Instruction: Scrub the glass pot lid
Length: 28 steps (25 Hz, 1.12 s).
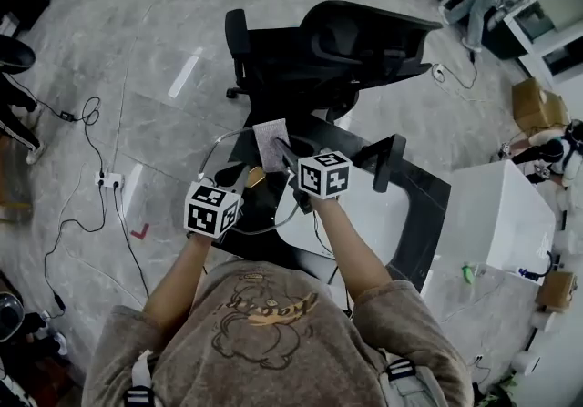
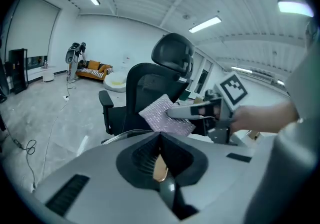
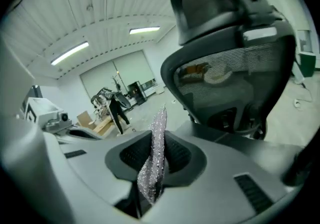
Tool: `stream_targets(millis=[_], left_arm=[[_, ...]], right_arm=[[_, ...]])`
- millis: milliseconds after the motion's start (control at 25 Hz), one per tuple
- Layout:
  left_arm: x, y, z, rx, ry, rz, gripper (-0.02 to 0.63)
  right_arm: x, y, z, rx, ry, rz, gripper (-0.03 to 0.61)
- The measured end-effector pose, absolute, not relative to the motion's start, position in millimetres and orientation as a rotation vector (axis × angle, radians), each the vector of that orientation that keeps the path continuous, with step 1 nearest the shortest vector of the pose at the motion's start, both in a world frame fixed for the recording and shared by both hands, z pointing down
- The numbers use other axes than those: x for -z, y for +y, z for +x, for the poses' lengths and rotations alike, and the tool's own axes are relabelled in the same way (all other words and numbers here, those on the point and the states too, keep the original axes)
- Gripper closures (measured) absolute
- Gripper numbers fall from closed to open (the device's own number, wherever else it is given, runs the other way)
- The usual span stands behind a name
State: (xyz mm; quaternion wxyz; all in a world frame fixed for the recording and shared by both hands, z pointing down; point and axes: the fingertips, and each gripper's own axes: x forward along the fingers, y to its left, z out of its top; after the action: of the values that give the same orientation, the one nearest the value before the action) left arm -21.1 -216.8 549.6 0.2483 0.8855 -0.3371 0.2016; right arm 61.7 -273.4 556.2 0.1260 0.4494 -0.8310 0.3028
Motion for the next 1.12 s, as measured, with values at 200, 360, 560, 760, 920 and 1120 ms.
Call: stream_targets(millis=[200,360,560,760,920,1120], left_arm=[[-513.7,-202.8,-4.3,-0.513,-0.905,2.488,0.597],[-484.8,-185.7,5.1,-0.464,-0.902,2.571,0.597],[-459.3,-169.8,7.2,-0.408,-0.954,2.643,0.597],[-449.8,-162.7,12.1,-0.398,-0.979,2.686,0.597],[-447.1,-159.5,12.8,-0.387,-0.995,2.689,0.597],[-446.7,-157.1,13.4,-0.398,-1.007,2.694,0.597]], right_arm=[[-509.2,-207.7,100.1,-0.814,-2.427,1.576,0.491],[-465.1,-165.0,112.9,-0.650,-2.435,1.737,0.491],[-437.1,-128.7,122.7,-0.477,-2.394,1.871,0.491],[-435.0,-117.5,125.0,-0.467,-2.386,1.902,0.491],[-436.3,-111.2,123.7,-0.462,-2.390,1.898,0.492],[-437.0,-107.6,123.8,-0.454,-2.395,1.880,0.492]])
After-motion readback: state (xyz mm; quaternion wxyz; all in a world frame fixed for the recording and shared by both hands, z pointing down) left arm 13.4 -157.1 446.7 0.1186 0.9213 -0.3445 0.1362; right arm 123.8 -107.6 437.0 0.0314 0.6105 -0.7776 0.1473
